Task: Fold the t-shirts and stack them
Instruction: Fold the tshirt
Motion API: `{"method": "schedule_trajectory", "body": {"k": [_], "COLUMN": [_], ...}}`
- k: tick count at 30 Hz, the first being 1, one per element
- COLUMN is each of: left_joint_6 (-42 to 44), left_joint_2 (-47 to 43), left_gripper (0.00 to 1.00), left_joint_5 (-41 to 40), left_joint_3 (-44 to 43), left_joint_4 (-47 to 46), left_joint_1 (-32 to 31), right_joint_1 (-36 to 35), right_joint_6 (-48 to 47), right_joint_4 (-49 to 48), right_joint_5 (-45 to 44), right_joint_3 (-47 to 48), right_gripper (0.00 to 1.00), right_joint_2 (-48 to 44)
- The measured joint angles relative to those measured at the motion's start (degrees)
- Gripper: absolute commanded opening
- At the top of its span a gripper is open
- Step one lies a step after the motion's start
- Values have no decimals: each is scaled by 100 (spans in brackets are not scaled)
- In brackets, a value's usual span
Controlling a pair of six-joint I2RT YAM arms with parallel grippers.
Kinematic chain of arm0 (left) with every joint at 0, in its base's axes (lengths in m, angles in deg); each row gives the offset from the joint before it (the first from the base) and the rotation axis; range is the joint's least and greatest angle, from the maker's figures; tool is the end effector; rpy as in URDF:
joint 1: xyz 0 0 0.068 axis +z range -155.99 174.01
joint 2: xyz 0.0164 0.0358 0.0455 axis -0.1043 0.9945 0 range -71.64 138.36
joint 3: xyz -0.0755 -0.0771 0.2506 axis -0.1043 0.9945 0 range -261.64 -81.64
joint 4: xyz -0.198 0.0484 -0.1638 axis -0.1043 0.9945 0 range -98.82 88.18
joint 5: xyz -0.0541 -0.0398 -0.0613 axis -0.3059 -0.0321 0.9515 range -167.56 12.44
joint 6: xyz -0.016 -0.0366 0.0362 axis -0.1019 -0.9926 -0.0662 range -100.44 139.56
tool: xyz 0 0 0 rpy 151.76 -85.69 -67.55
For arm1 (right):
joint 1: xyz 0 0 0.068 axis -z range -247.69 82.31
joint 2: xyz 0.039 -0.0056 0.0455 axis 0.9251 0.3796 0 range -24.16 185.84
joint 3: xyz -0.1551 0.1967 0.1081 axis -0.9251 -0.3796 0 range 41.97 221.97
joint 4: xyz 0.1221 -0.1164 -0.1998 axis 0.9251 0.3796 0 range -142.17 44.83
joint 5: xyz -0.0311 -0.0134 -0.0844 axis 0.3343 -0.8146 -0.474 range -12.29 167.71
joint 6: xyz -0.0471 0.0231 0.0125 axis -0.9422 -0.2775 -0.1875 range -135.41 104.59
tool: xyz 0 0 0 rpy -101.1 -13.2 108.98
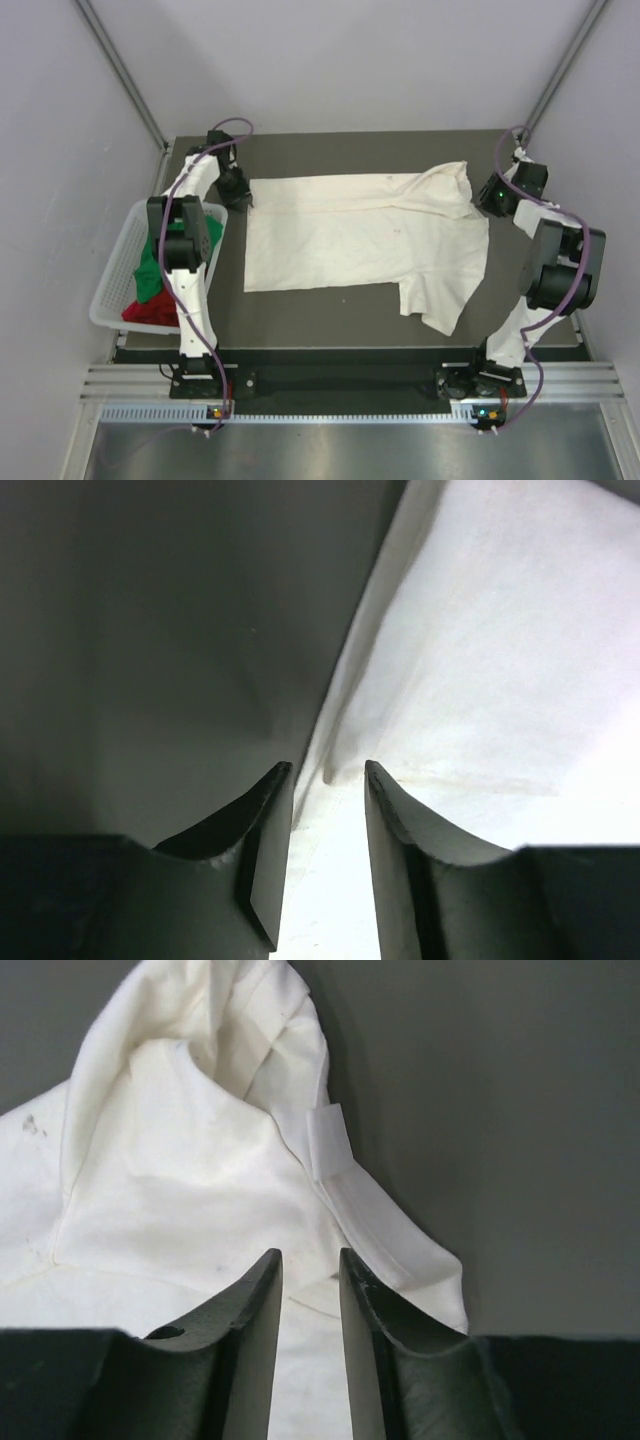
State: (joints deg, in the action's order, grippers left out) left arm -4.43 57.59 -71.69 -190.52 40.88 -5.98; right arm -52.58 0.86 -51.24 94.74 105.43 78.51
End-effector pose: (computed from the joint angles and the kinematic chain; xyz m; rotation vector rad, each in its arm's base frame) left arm 0.4750 -0.0037 0.1863 -0.5598 2.7557 -0.2441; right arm 0.3777 -0.0911 0.1930 0.4582 2.2110 0.3478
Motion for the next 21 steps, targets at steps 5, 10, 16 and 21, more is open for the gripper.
{"method": "schedule_trajectory", "body": {"k": [5, 10, 16, 21], "left_joint_6": [-42, -195, -380, -428], "left_joint_2": [-79, -212, -114, 238], "left_gripper": [44, 44, 43, 43], "left_joint_5": [310, 739, 1156, 1110], "left_joint_3": [-219, -273, -267, -267], "left_joint_4": [-72, -505, -1012, -1119], "left_joint_1": [-20, -216, -590, -756], "right_joint_1": [17, 15, 17, 17], "right_joint_6": [66, -44, -166, -289], "right_joint_4": [525, 750, 896, 938], "right_joint_5": [11, 168, 162, 173], "right_joint_3": [131, 372, 833, 1473], "right_gripper": [41, 50, 52, 52], "right_joint_2": [-170, -214, 35, 811]}}
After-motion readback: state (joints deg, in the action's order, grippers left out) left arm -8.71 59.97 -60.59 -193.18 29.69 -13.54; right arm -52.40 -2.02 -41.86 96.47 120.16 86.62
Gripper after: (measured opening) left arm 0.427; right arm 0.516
